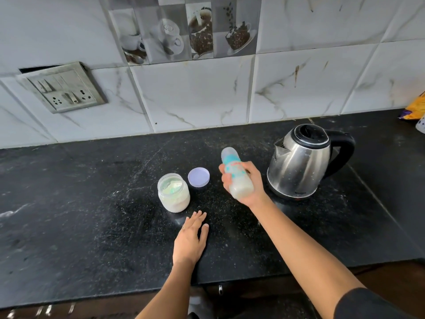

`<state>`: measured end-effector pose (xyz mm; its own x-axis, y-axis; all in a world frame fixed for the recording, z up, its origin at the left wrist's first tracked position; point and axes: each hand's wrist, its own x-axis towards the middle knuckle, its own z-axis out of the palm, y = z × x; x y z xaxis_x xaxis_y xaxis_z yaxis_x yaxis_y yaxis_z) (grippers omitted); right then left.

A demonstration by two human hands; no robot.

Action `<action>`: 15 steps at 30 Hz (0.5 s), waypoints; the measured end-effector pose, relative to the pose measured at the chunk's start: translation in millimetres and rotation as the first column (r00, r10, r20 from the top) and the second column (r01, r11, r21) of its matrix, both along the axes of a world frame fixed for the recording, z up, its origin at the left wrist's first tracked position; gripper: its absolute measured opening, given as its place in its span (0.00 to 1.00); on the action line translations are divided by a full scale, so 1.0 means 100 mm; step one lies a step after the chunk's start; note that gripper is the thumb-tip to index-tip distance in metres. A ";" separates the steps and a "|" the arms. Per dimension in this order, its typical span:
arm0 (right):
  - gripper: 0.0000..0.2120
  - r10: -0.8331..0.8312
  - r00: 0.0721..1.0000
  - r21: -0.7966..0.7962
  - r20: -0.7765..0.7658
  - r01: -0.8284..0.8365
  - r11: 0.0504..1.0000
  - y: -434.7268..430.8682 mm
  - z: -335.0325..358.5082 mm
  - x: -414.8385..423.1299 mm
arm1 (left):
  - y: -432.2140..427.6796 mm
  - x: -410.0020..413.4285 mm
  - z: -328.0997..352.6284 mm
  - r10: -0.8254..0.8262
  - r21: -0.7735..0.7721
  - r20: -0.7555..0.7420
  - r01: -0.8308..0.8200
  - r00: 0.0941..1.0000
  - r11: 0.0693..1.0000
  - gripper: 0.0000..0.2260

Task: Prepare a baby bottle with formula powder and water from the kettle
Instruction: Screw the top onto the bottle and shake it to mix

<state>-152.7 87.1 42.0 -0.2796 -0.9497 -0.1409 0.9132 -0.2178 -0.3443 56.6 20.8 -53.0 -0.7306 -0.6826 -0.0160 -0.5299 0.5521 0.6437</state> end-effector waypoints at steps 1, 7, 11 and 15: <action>0.28 0.120 0.987 -0.074 -0.106 -0.129 0.989 0.07 0.03 0.05 | 0.00 0.00 0.00 -0.002 -0.002 -0.001 0.002 1.000 1.000 0.18; 0.38 0.208 0.942 -0.126 -0.262 -0.247 0.961 0.10 0.13 0.07 | 0.01 0.00 -0.02 0.003 -0.008 -0.001 -0.003 1.000 1.000 0.18; 0.31 -0.085 0.996 0.088 -0.016 0.086 0.992 -0.02 0.11 0.06 | 0.00 -0.01 -0.03 0.004 -0.016 -0.011 -0.004 1.000 1.000 0.17; 0.27 0.199 0.960 -0.130 -0.197 -0.227 0.965 0.14 0.11 0.14 | -0.01 -0.01 -0.04 0.001 -0.027 -0.018 -0.001 1.000 1.000 0.17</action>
<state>-138.5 101.4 53.5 -0.0759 -0.9963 0.0415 0.8696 -0.0865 -0.4861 55.3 19.6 -56.6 -0.7299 -0.6834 0.0155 -0.5191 0.5690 0.6378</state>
